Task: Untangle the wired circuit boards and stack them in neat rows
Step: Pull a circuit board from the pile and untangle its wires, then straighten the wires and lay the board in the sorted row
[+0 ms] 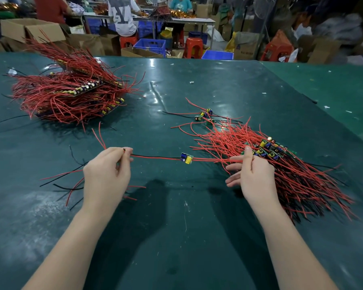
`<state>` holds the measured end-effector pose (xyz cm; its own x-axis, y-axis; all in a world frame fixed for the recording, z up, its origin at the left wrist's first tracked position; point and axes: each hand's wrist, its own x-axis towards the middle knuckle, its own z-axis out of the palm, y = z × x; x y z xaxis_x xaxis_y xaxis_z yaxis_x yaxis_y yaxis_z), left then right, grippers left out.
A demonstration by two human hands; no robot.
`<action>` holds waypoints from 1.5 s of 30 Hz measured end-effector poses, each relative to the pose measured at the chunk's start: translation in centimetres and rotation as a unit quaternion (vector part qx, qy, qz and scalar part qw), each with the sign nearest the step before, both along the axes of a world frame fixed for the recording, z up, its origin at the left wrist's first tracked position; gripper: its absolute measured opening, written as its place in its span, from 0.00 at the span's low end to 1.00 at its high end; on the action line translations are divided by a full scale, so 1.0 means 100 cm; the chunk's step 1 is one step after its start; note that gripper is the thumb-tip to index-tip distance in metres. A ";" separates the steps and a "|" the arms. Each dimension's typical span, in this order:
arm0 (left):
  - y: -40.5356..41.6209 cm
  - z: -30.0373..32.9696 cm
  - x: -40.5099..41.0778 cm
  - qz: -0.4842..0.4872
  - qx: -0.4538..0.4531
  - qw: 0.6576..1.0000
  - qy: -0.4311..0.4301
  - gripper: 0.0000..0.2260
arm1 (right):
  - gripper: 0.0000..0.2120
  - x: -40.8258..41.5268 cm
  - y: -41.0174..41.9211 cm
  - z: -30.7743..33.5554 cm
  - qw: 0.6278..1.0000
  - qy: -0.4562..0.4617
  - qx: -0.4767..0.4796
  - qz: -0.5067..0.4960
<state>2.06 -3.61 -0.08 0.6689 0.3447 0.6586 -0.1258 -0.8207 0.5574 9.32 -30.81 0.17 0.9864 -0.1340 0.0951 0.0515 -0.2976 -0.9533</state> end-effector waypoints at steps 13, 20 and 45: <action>-0.009 0.019 0.005 -0.189 -0.641 0.739 0.082 0.18 | 0.29 0.000 -0.003 0.023 0.948 0.024 0.306 0.080; -0.022 0.019 0.005 -0.212 -0.713 0.662 0.093 0.18 | 0.11 -0.001 -0.013 0.042 0.873 0.043 0.465 0.142; -0.001 0.026 0.004 -0.199 -0.744 0.634 0.068 0.13 | 0.16 0.051 0.014 0.066 0.851 -0.020 -0.499 0.164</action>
<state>2.45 -3.73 2.48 0.9139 0.3025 -0.2705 -0.0253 0.7078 0.7060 14.46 -29.44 6.73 0.9486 0.3145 0.0344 0.3138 -0.9210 -0.2308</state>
